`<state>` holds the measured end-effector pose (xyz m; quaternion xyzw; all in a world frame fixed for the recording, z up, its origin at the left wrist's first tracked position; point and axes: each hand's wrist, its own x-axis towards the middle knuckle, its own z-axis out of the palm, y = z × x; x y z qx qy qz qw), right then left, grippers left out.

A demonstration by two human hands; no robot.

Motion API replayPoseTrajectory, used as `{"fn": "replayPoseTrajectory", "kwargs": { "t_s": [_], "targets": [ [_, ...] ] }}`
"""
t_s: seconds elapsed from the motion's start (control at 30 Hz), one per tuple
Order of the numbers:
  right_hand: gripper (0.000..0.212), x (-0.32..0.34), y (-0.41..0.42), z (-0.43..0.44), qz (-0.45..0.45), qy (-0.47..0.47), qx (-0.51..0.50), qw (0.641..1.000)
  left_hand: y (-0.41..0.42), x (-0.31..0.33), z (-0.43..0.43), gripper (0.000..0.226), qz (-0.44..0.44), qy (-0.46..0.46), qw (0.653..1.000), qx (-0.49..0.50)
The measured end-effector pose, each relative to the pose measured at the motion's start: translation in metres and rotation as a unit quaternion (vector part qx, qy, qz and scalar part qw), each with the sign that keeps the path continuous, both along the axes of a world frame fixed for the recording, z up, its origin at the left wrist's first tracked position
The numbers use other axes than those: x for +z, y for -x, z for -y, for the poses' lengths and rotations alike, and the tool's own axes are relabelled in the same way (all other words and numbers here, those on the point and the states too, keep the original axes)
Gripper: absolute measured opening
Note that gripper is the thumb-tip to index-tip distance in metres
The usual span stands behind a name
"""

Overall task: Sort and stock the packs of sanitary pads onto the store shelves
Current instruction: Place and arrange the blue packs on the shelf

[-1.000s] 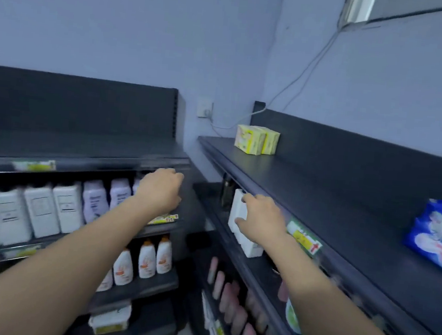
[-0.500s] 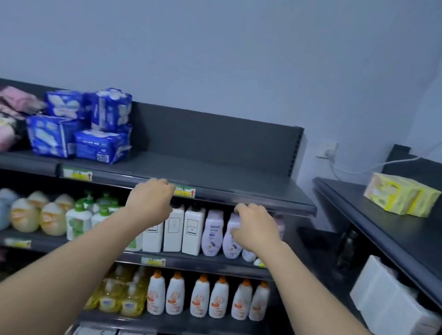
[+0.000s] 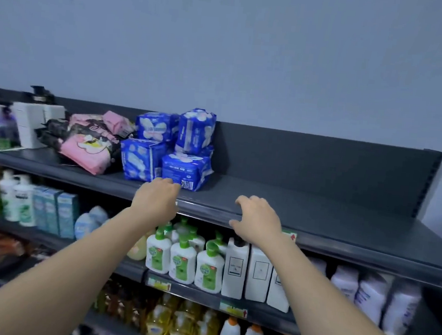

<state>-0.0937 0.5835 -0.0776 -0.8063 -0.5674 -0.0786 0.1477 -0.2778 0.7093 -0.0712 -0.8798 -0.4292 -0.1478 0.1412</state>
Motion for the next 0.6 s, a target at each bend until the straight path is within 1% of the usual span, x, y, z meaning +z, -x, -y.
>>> {"fn": "replayPoseTrajectory", "kwargs": {
  "t_s": [0.17, 0.33, 0.47, 0.6],
  "targets": [
    [0.051, -0.005, -0.001, -0.064, -0.030, 0.003, 0.026, 0.999, 0.003, -0.009, -0.051, 0.032, 0.031, 0.022, 0.999, 0.017],
    [0.052, -0.014, -0.017, -0.127, -0.060, 0.004, 0.049, 0.997, -0.016, -0.014, -0.100, 0.031, 0.063, 0.039, 0.997, 0.036],
    [0.050, -0.016, -0.035, -0.175, -0.092, 0.010, 0.068, 0.993, -0.043, -0.017, -0.142, 0.051, 0.070, 0.069, 0.994, 0.044],
    [0.047, -0.019, -0.051, -0.218, -0.131, 0.011, 0.077, 0.988, -0.066, -0.013, -0.179, 0.050, 0.096, 0.088, 0.990, 0.060]
  ]
}}
